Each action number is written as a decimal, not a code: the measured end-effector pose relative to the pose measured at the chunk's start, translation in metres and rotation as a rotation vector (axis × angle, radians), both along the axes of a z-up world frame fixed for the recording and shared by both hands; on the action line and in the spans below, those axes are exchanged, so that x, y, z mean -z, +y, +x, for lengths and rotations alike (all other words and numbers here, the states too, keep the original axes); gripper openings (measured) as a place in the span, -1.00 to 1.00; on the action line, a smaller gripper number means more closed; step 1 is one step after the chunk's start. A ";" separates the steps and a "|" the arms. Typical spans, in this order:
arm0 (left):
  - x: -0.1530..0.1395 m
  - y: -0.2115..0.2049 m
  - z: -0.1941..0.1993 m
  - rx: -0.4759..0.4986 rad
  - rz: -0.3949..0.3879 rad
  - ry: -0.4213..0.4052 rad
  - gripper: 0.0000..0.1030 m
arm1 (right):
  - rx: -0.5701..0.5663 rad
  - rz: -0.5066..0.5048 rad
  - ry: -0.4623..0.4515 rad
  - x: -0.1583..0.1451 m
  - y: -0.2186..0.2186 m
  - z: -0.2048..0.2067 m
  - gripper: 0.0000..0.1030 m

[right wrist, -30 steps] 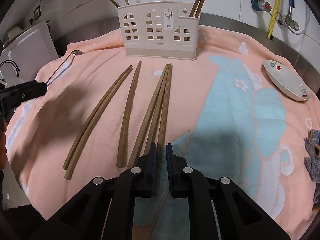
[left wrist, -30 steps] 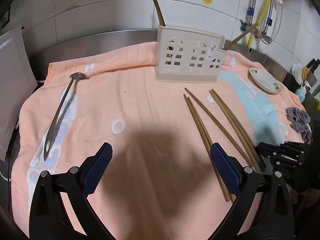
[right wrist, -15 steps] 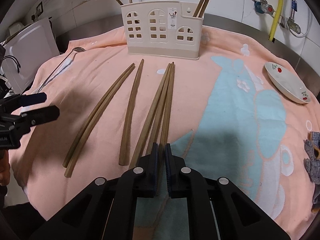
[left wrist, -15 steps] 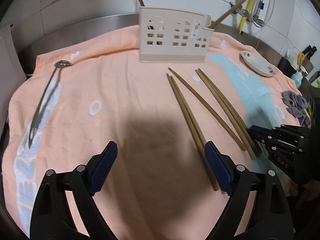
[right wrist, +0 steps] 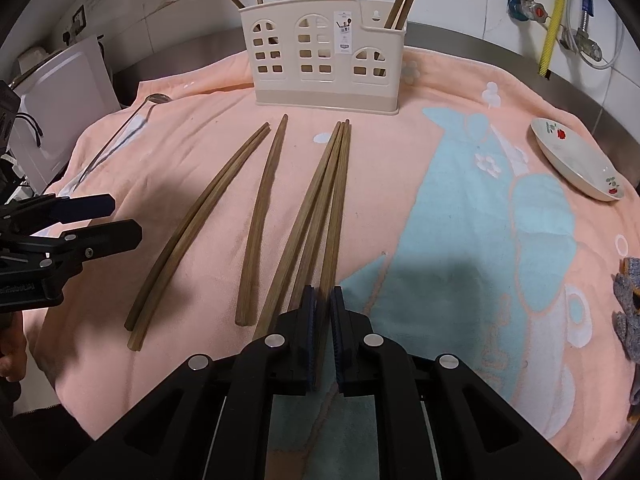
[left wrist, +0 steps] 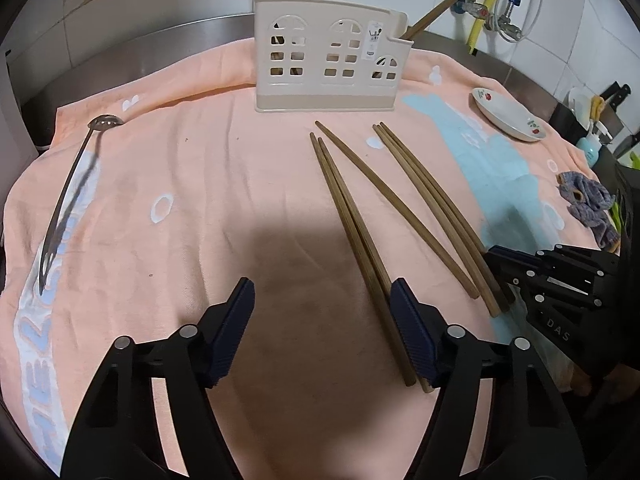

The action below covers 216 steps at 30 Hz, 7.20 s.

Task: Organize utensils
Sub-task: 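Move both open tools back down to the remaining wooden chopsticks, then close the left tool on a chopstick while the right tool grasps another, then lift both held chopsticks upright up to the white holder, then lower both chopsticks into the holder and open both tools, then move both open tools back down to the remaining chopsticks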

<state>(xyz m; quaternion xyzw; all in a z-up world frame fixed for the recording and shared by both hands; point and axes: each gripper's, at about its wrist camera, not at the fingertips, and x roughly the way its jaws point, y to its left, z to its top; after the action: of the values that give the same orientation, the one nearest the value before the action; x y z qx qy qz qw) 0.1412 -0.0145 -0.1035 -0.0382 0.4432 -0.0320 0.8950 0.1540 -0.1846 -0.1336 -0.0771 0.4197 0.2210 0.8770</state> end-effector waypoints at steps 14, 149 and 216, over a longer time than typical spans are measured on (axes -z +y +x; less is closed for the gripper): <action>0.007 -0.013 0.002 0.025 -0.035 0.031 -0.27 | 0.019 -0.023 -0.044 0.003 -0.002 -0.004 -0.86; -0.216 0.050 0.178 0.026 0.002 -0.446 -0.89 | -0.059 0.065 -0.268 -0.220 0.017 0.170 -0.87; -0.024 0.068 -0.008 -0.173 -0.096 -0.080 0.88 | 0.029 0.031 -0.003 -0.006 0.000 0.003 -0.54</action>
<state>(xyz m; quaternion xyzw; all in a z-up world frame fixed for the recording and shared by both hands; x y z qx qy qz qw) 0.1328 0.0540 -0.0799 -0.1179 0.4003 0.0225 0.9085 0.1571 -0.1844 -0.1275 -0.0576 0.4162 0.2147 0.8817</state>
